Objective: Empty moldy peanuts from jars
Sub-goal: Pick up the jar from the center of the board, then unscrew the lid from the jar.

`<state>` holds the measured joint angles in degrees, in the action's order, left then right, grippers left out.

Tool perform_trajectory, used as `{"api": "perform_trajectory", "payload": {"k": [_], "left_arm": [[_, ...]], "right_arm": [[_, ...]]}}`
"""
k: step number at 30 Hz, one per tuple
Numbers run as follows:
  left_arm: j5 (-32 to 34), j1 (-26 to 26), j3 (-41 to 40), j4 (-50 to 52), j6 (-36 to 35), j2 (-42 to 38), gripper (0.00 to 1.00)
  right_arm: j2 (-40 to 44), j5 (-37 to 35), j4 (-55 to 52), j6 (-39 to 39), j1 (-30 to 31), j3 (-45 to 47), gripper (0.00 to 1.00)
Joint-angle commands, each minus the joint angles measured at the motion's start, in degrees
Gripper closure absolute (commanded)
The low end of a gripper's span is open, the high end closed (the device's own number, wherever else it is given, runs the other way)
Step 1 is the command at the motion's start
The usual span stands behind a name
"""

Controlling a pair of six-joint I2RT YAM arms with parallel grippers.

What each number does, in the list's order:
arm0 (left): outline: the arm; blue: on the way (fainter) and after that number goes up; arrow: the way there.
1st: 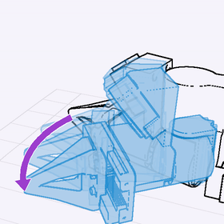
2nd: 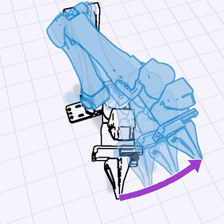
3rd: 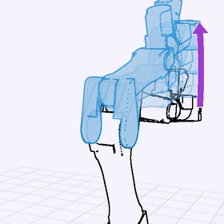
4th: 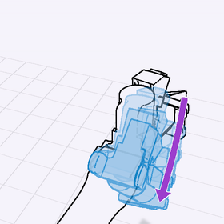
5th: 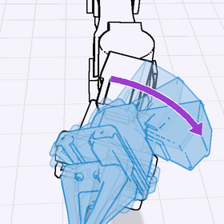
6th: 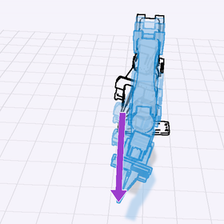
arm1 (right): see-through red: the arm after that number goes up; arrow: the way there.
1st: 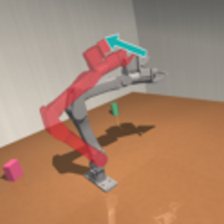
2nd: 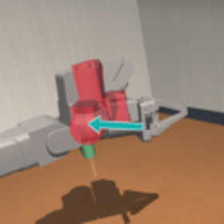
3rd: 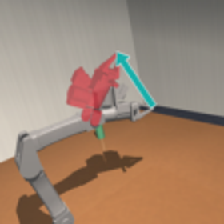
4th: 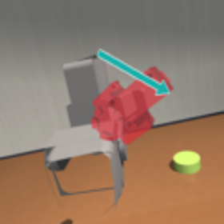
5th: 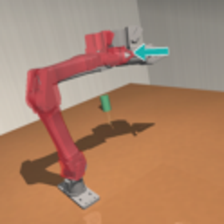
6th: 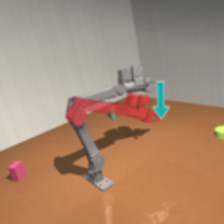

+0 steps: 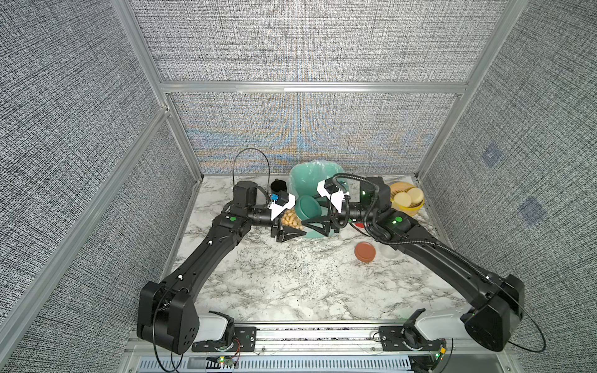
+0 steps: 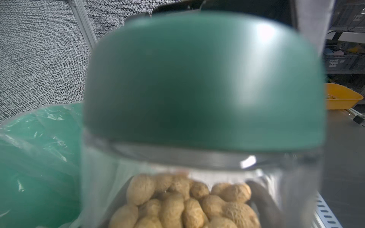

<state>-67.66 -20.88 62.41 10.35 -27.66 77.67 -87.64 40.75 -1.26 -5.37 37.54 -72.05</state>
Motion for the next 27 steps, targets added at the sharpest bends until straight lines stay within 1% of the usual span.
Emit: {"api": "perform_trajectory", "payload": {"k": [1, 2, 5, 7, 8, 9, 10, 11, 12, 13, 16, 19, 24, 27], "left_arm": [[0.5, -0.1, 0.8, -0.9, 0.7, 0.0, 0.43], [0.4, -0.1, 0.8, -0.9, 0.7, 0.0, 0.49], [0.4, -0.1, 1.0, -0.8, 0.6, -0.1, 0.56], [0.2, -0.1, 1.2, -0.6, 0.4, 0.2, 0.71], [0.2, -0.1, 1.3, -0.4, 0.5, 0.3, 0.81], [0.3, -0.1, 1.6, 0.2, 0.1, 0.4, 0.94], [0.6, -0.1, 1.9, 1.6, -0.9, 0.7, 1.0], [0.8, -0.1, 2.2, 3.1, -2.0, 0.9, 1.0], [1.2, -0.1, 2.7, 4.9, -3.6, 1.0, 1.0], [1.8, -0.1, 2.8, 5.8, -4.4, 0.9, 1.0], [4.0, 0.0, 2.6, 5.8, -4.5, 0.5, 1.0], [6.2, 0.0, 2.8, 5.2, -3.0, 0.4, 1.0], [7.5, 0.0, 2.0, 1.4, -0.3, 0.3, 1.0], [7.9, 0.0, 2.0, 0.2, 0.7, 0.2, 1.0]], "right_arm": [[-0.5, 2.7, 2.3, -1.7, 0.5, -0.8, 1.0], [-0.7, 2.8, 2.2, -1.7, 0.5, -0.9, 1.0], [-1.2, 3.1, 2.1, -1.5, 0.5, -0.8, 1.0], [-1.4, 2.7, 1.9, -1.6, 0.5, -0.8, 1.0], [-1.5, 2.2, 1.7, -1.3, 0.5, -1.0, 0.99], [-1.5, 1.7, 1.8, -0.8, 0.4, -1.1, 0.89], [-1.5, 1.6, 1.9, 0.0, 0.1, -1.1, 0.74], [-1.3, 1.6, 2.3, 0.9, -0.2, -1.0, 0.55], [-0.9, 1.4, 3.2, 2.3, -0.7, -0.5, 0.34], [-0.5, 1.1, 4.7, 3.8, -1.3, 0.2, 0.03], [1.7, -0.8, 8.7, 7.0, -2.0, 3.0, 0.02], [3.6, -3.0, 12.8, 9.9, -2.0, 5.3, 0.02], [3.4, -5.1, 15.8, 16.0, -1.4, 6.7, 0.02], [3.0, -8.3, 18.1, 19.9, -0.2, 8.1, 0.02]]}}
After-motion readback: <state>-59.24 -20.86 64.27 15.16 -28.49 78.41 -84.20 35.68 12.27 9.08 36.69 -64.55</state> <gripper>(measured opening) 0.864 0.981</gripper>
